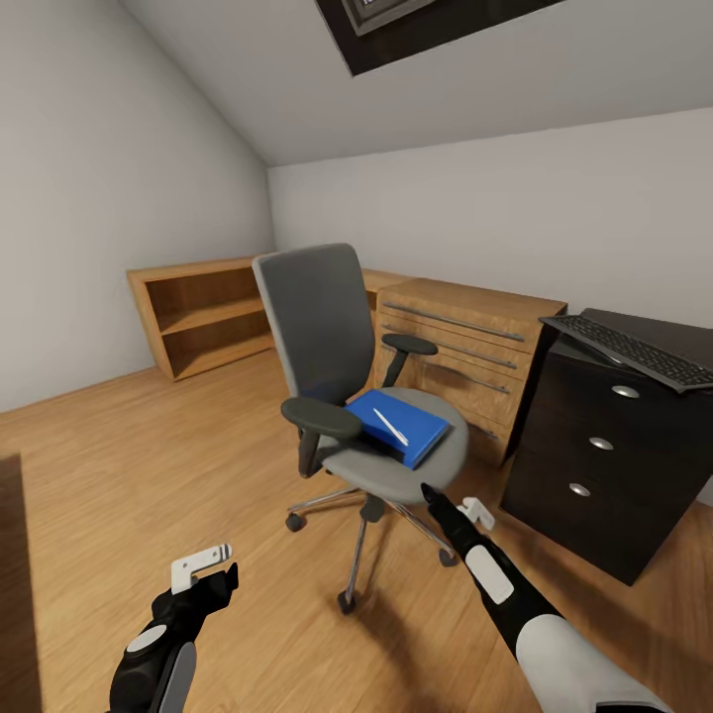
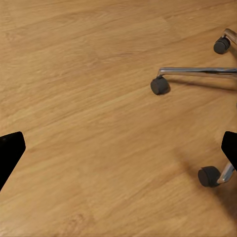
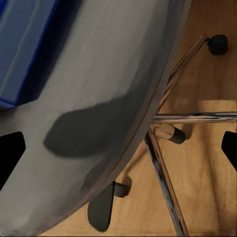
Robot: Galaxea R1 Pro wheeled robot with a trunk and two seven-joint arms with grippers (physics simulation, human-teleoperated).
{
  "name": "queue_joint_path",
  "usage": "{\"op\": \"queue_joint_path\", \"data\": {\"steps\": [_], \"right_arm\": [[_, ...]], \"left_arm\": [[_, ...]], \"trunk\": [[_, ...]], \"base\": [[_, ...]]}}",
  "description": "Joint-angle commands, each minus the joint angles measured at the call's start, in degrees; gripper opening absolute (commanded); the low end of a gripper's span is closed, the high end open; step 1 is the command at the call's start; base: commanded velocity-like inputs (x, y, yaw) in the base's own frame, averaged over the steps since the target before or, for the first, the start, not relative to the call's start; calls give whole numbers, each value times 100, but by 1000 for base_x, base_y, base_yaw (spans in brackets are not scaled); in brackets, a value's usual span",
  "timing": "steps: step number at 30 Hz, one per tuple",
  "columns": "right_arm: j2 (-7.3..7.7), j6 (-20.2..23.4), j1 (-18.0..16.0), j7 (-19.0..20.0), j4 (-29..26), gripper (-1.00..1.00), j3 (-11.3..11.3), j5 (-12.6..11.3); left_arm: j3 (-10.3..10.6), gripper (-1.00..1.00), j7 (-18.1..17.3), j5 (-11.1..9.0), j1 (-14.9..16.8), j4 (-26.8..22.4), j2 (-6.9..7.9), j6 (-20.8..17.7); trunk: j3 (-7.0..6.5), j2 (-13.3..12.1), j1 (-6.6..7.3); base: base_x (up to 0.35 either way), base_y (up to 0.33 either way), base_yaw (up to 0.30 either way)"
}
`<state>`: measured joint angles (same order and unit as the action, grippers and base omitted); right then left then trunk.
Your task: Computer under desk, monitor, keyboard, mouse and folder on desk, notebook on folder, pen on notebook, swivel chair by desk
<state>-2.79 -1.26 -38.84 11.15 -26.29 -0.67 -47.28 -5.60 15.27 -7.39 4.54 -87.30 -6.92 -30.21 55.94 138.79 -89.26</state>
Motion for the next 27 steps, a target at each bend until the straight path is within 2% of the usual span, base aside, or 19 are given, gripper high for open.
{"op": "queue_joint_path", "data": {"steps": [1,8,17,27], "right_arm": [[-2,125,-2,40,5,100,-7,-51],[-12,284,4,53,23,100,-15,-61],[-107,313,18,50,58,100,-12,-62],[-117,679,50,182,73,100,-12,-62]], "left_arm": [[-2,100,38,-61,3,-7,-3,-20],[-2,100,38,-54,3,-11,-3,-20],[-2,100,38,-52,3,-13,-3,-20],[-2,100,38,-52,3,-15,-3,-20]], "trunk": [[5,2,1],[5,2,1],[5,2,1],[5,2,1]], "base": [[0,0,0],[0,0,0],[0,0,0],[16,0,0]]}}
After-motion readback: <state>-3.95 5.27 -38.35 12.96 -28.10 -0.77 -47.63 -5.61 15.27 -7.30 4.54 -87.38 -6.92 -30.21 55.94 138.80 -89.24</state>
